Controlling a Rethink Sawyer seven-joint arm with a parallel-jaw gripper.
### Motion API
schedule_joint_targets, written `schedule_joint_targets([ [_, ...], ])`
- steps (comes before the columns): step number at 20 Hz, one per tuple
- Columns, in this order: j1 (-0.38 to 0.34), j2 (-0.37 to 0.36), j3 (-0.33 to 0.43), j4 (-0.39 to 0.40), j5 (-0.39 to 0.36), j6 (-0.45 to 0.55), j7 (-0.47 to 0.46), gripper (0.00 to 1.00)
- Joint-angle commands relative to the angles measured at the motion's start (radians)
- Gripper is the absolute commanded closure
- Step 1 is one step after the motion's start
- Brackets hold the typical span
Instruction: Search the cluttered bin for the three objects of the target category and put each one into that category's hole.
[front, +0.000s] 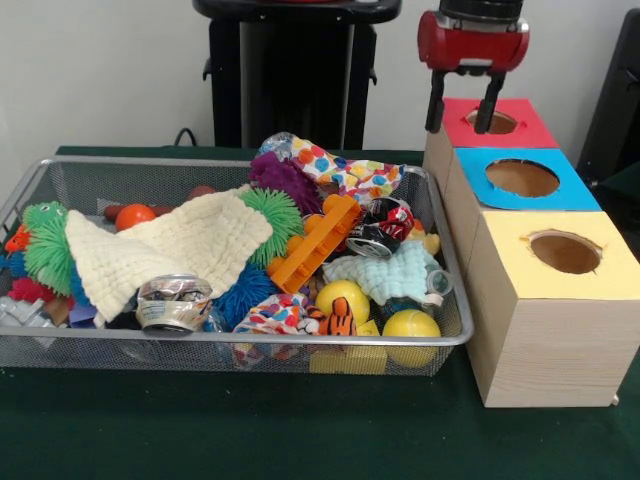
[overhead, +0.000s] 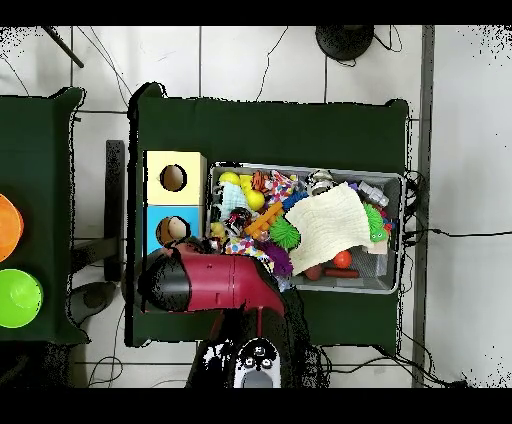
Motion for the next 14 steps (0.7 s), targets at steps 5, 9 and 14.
schedule_joint_targets([
  [5,-0.087,0.141,0.094,-0.085,0.022,-0.132,0.152,0.00],
  [9,-0.131,0.170,0.126,-0.071,0.009,-0.190,0.140,0.00],
  [14,-0.159,0.197,0.144,-0.094,-0.007,-0.214,0.122,0.00],
])
